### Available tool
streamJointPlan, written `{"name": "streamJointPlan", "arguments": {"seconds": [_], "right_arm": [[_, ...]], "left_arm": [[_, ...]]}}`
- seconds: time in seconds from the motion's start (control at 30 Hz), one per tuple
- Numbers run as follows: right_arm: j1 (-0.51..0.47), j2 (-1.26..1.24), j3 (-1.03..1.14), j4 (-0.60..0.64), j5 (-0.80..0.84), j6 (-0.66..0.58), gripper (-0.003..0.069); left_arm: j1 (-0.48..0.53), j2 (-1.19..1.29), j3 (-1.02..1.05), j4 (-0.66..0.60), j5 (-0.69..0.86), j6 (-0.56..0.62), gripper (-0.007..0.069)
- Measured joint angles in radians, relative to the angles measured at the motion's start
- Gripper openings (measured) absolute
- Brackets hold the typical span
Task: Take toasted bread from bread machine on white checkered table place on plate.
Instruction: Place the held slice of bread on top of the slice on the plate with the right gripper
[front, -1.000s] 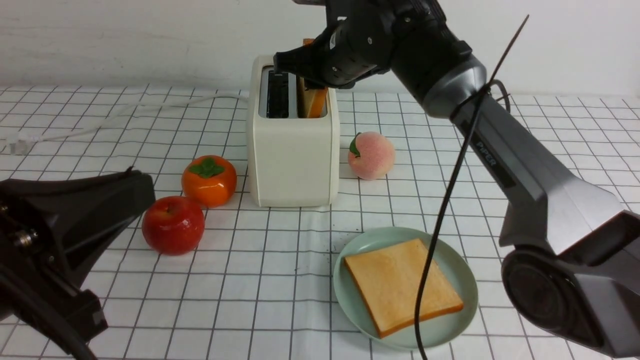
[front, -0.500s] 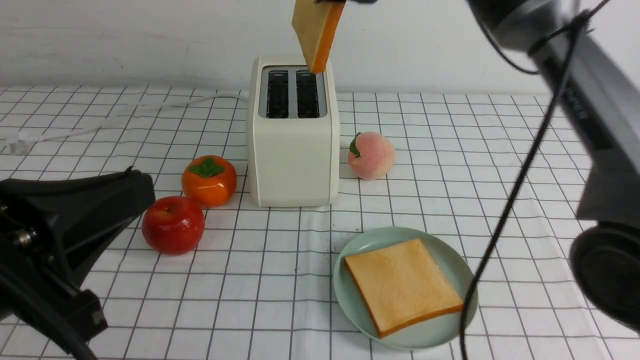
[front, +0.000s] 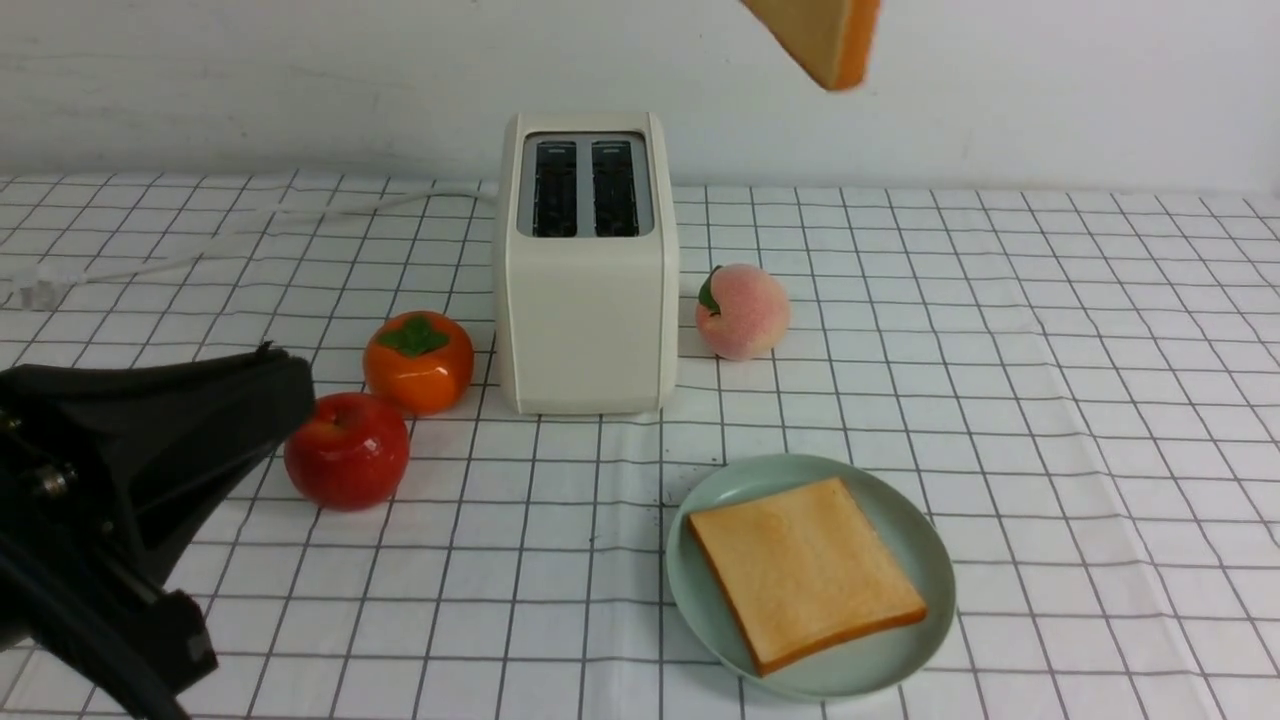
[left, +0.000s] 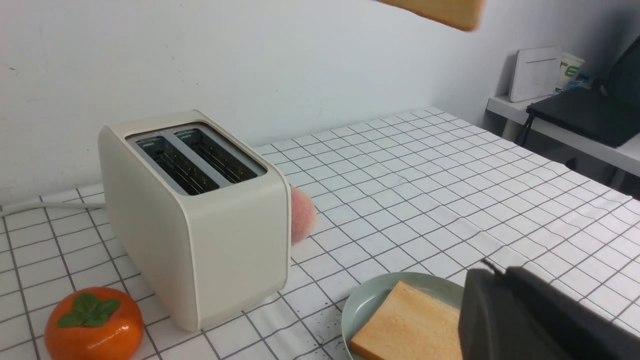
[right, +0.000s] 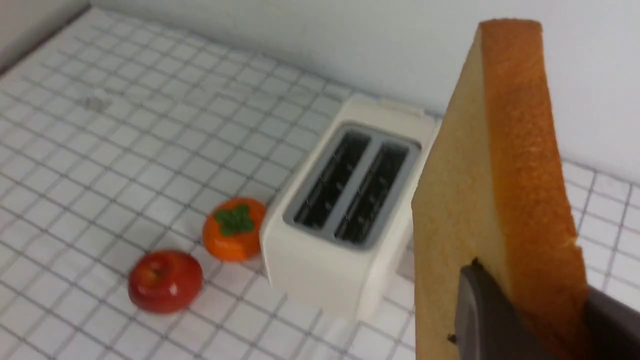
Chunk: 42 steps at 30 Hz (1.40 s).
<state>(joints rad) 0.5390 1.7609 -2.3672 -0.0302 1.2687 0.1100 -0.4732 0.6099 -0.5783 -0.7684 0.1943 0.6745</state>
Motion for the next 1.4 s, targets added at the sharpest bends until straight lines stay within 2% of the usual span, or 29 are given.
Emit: {"name": "streamJointPlan", "arguments": {"seconds": [0.13,0.2,0.23,0.33,0.43,0.5,0.63,0.7,0.73,0.83,0.9,0.97,1.03,1.4], "right_arm": [[-0.034,-0.330,0.555,-0.105,-0.003,0.037,0.0109],[-0.061,-0.455,0.781,-0.108,-0.045,0.069,0.0109],[-0.083,-0.536,0.942,-0.086,-0.110,0.092,0.0109],[-0.127,-0.626,1.168,0.040,-0.285,0.110,0.0109],[-0.169,-0.630,1.357,0.271,-0.453,0.020,0.0109],[-0.191,-0.605,1.414,0.405,-0.497,-0.066,0.0109],[-0.253,-0.509,1.453,0.746,-0.538,-0.413,0.0109],[-0.275,-0.465,1.453,0.862,-0.551,-0.530,0.0109],[-0.293,-0.423,1.453,0.975,-0.560,-0.636,0.0109],[-0.309,-0.362,1.453,1.121,-0.577,-0.776,0.0109],[-0.312,-0.286,1.455,1.293,-0.599,-0.956,0.0109],[-0.312,-0.261,1.455,1.344,-0.601,-1.011,0.0109],[-0.326,-0.203,1.455,1.445,-0.606,-1.123,0.0109],[-0.360,-0.042,1.455,1.533,-0.589,-1.233,0.0109]], "left_arm": [[0.000,0.000,0.000,0.000,0.005,0.000,0.0018],[0.000,0.000,0.000,0.000,0.005,0.000,0.0020],[0.000,0.000,0.000,0.000,0.005,0.000,0.0020],[0.000,0.000,0.000,0.000,0.005,0.000,0.0022],[0.000,0.000,0.000,0.000,0.005,0.000,0.0022],[0.000,0.000,0.000,0.000,0.006,0.000,0.0022],[0.000,0.000,0.000,-0.001,0.009,-0.009,0.0025],[0.000,0.000,0.000,-0.001,0.009,-0.011,0.0027],[0.000,0.000,0.000,-0.001,0.011,-0.012,0.0028],[0.000,0.000,0.000,-0.002,0.013,-0.012,0.0030],[0.000,0.000,0.000,-0.002,0.013,-0.012,0.0033],[0.000,0.000,0.000,-0.002,0.013,-0.013,0.0034],[0.000,0.000,0.000,-0.002,0.013,-0.014,0.0037],[0.000,0.000,0.000,-0.003,0.013,-0.014,0.0039]]}}
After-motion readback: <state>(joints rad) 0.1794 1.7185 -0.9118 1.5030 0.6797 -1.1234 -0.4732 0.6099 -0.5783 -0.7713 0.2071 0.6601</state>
